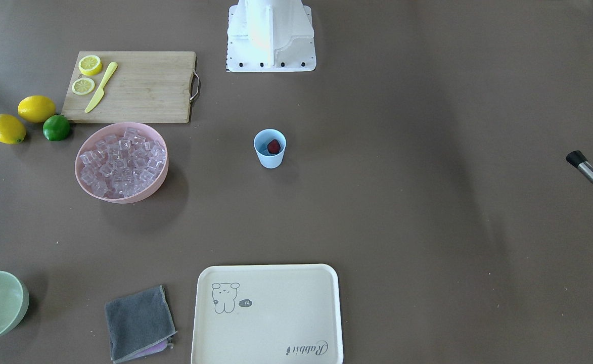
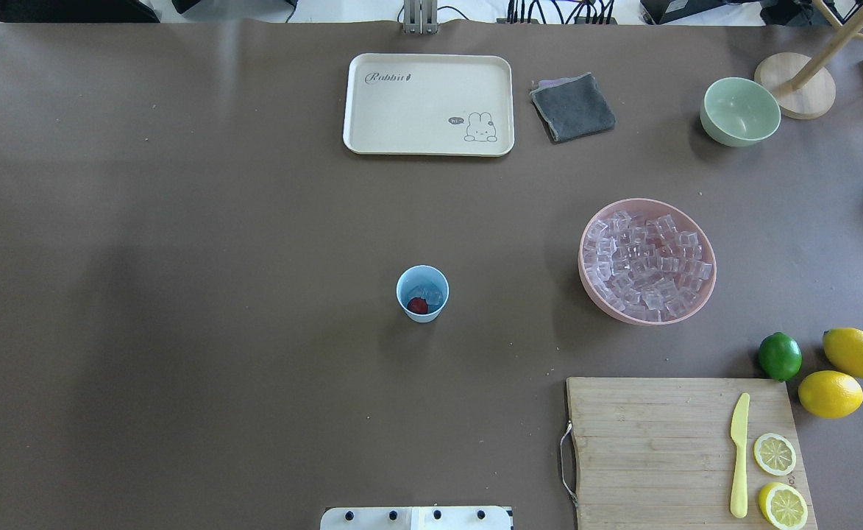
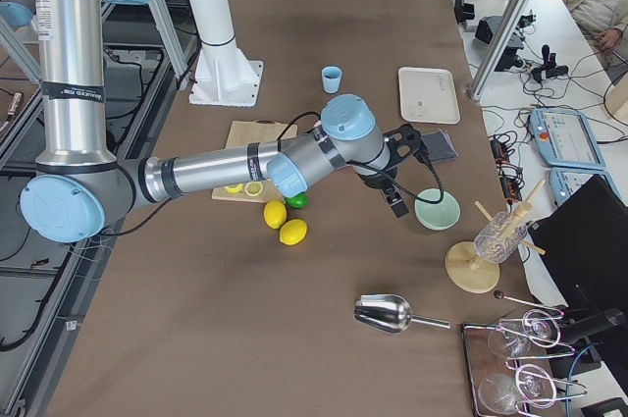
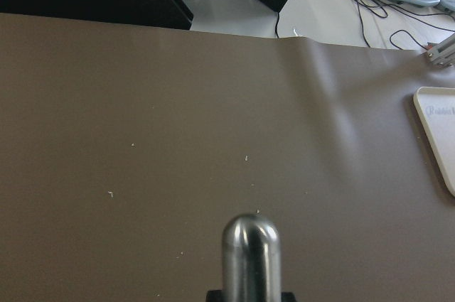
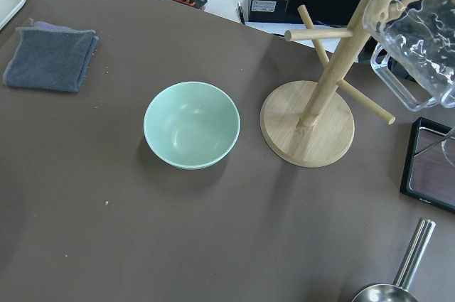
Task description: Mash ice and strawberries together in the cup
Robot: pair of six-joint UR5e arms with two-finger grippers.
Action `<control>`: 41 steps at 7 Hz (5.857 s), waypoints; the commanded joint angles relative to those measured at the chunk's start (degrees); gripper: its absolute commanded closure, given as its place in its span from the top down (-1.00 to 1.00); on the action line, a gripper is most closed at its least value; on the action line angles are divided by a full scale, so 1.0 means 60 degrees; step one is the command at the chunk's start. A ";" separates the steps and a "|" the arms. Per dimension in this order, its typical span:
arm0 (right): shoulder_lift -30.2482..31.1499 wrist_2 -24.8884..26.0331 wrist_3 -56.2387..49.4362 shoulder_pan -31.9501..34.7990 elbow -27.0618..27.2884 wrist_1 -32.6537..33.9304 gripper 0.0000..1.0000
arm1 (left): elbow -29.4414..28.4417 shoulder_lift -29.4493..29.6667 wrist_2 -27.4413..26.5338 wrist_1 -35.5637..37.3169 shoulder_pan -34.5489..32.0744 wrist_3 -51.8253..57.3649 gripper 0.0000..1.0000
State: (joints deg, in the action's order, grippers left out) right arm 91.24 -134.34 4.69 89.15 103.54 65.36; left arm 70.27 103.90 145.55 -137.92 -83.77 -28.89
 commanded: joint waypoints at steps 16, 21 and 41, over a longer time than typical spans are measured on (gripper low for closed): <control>-0.0119 0.0080 -0.0079 -0.0430 0.0087 -0.0010 1.00 | -0.0845 -0.0574 -0.2124 0.3765 0.1074 0.3540 0.96; -0.0773 0.0739 -0.0123 -0.1438 -0.0306 0.1476 1.00 | 0.1661 -0.0223 -0.1526 0.5847 0.0004 0.3511 0.96; -0.1921 0.0812 -0.0621 -0.0781 -0.0894 0.3521 1.00 | 0.1824 0.0745 -0.2271 0.6581 -0.0013 0.2530 0.96</control>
State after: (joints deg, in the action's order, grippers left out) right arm 79.91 -129.47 0.97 84.49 98.15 86.56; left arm 81.16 108.22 131.93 -98.44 -83.85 -13.66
